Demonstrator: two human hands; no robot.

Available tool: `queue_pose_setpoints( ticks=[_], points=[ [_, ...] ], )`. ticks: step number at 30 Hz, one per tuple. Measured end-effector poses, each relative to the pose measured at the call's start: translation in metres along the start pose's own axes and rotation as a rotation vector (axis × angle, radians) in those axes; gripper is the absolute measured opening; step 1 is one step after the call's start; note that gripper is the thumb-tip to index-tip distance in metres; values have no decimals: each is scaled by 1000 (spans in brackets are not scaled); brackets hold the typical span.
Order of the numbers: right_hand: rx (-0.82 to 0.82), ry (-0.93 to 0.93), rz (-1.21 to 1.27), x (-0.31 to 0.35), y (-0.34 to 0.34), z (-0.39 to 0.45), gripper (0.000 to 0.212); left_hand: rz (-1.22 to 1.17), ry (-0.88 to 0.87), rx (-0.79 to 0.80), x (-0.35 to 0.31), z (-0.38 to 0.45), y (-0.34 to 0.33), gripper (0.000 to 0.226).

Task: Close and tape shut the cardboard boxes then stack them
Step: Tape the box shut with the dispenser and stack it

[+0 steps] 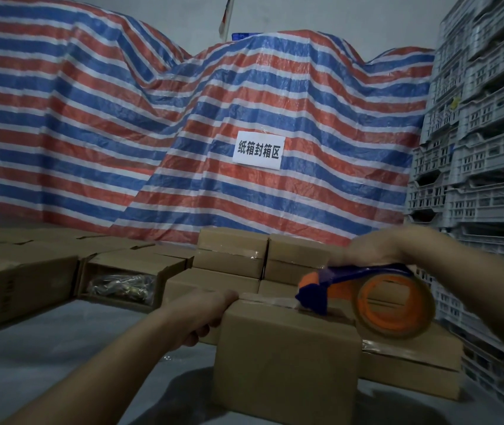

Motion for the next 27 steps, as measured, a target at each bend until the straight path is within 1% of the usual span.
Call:
queue_pose_setpoints(
  ticks=[2, 5, 6, 7, 9, 10, 11, 12, 13, 14, 15, 16, 18, 22, 25, 27],
  points=[
    [1, 84, -125, 5, -8, -1, 35, 2, 23, 14, 2, 0, 0, 37],
    [33, 94, -69, 4, -15, 3, 31, 47, 57, 49, -3, -1, 2, 35],
    [44, 68, -24, 2, -16, 3, 33, 117, 34, 8, -9, 0, 6, 34],
    [48, 37, 20, -1, -17, 5, 36, 220, -27, -82, -18, 0, 13, 35],
    [44, 1, 73, -6, -18, 10, 42, 409, -253, -332, -46, -8, 26, 40],
    [46, -3, 88, -7, -20, 11, 43, 449, -388, -389, -61, -19, 22, 38],
    [47, 3, 96, -8, -21, 12, 42, 463, -512, -368, -72, -31, 11, 33],
    [40, 14, 89, -8, -20, 14, 41, 492, -591, -275, -79, -39, -5, 31],
    [39, 26, 81, -8, -21, 14, 39, 545, -614, -161, -80, -45, -24, 38],
    [37, 30, 75, -8, -21, 14, 38, 620, -596, -54, -76, -46, -41, 50],
    [41, 22, 96, -8, -23, 14, 39, 718, -574, 16, -70, -46, -54, 61],
    [42, 11, 127, -10, -24, 14, 41, 825, -566, 35, -66, -46, -62, 66],
    [46, 19, 164, -13, -28, 12, 44, 948, -589, -26, -65, -49, -63, 63],
    [59, 133, 123, -11, -28, -1, 43, 971, -639, -114, -62, -53, -59, 59],
    [31, 129, 82, -31, -23, -16, 41, 971, -654, -128, -63, -54, -58, 59],
    [22, 87, 98, -54, -25, -21, 54, 960, -653, -126, -63, -52, -58, 58]
  ],
)
Point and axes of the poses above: each hand's wrist, its own z-axis towards the middle knuckle, its own y-axis out of the back of the hand, x = y × z, the point moved 8 cm from there along z, towards the middle knuckle, and after that the axes turned 4 degrees about -z, right-handed, at the moved point
